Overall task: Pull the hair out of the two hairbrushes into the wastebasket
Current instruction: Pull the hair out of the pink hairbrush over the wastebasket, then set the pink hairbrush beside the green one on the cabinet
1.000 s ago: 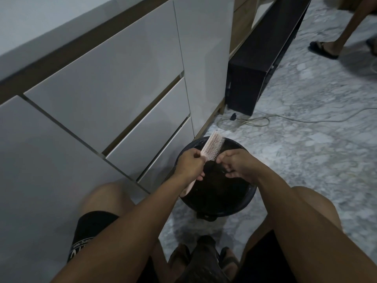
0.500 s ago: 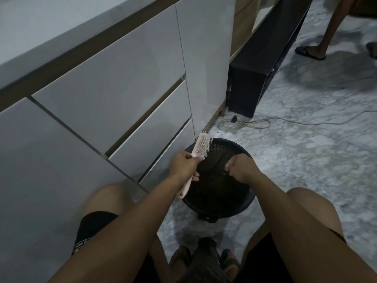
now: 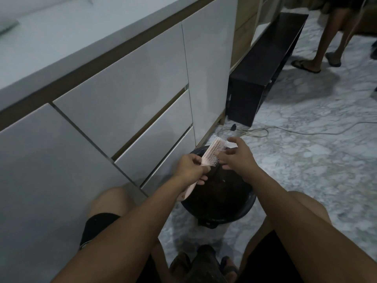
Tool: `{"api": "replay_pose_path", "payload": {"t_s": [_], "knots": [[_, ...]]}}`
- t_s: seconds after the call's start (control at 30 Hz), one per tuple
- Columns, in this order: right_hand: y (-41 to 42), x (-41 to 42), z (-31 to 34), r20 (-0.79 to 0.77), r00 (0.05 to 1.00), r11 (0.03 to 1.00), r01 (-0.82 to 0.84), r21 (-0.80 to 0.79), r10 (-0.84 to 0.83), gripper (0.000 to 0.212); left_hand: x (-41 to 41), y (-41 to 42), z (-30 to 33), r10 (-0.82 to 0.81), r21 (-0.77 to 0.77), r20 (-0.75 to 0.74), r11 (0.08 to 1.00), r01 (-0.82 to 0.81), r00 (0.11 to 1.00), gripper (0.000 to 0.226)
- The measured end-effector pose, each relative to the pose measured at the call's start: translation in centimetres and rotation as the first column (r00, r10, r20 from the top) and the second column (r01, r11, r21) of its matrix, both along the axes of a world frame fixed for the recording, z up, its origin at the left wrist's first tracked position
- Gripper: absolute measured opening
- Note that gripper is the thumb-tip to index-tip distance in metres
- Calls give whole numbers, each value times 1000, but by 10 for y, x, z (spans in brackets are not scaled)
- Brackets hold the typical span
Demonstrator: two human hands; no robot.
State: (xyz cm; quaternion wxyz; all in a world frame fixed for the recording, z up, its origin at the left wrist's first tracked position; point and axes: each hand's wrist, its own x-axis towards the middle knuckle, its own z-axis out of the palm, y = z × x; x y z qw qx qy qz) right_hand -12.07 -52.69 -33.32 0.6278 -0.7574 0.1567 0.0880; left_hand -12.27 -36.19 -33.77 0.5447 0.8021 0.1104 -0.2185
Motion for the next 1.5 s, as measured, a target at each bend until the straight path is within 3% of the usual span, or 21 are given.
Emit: {"api": "replay_pose_path", "payload": {"t_s": [0.1, 0.37, 0.5, 0.63, 0.8, 1.03, 1.2, 1.27, 1.33, 1.43, 1.5], "knots": [[2, 7, 22, 29, 999, 1000, -17, -23, 18, 64, 3, 2, 18, -21, 8, 62, 1000, 21, 998, 14], [15, 45, 119, 159, 987, 999, 24, 36, -29, 42, 22, 23, 108, -102, 57, 252, 994, 90, 962, 31], [34, 58, 178, 251, 967, 992, 10, 125, -41, 44, 33, 36, 167, -32, 64, 388, 998, 8, 921, 45], [57, 63, 239, 356, 935, 986, -65, 154, 6, 40, 40, 51, 231, 50, 50, 515, 995, -88, 856, 34], [95, 81, 296, 445, 895, 993, -34, 117, -22, 36, 46, 90, 283, 210, 28, 633, 956, -293, 745, 24], [158, 111, 329, 551, 828, 994, -100, -36, 103, 41, 58, 150, 309, 272, 39, 711, 906, -422, 648, 22], [203, 134, 337, 582, 789, 979, -126, -157, 195, 15, 72, 187, 312, 304, 25, 714, 889, -457, 630, 14], [218, 144, 336, 570, 782, 964, -154, -215, 252, 15, 78, 200, 311, 301, 37, 709, 887, -460, 637, 14], [232, 156, 331, 565, 752, 928, -170, -330, 339, 21, 84, 213, 309, 303, 51, 696, 884, -466, 651, 18], [254, 173, 326, 558, 656, 804, -128, -580, 507, 31, 94, 232, 307, 306, 88, 697, 861, -501, 649, 20], [268, 184, 322, 512, 623, 733, -151, -664, 592, 34, 100, 242, 306, 321, 113, 696, 834, -540, 643, 16]]}}
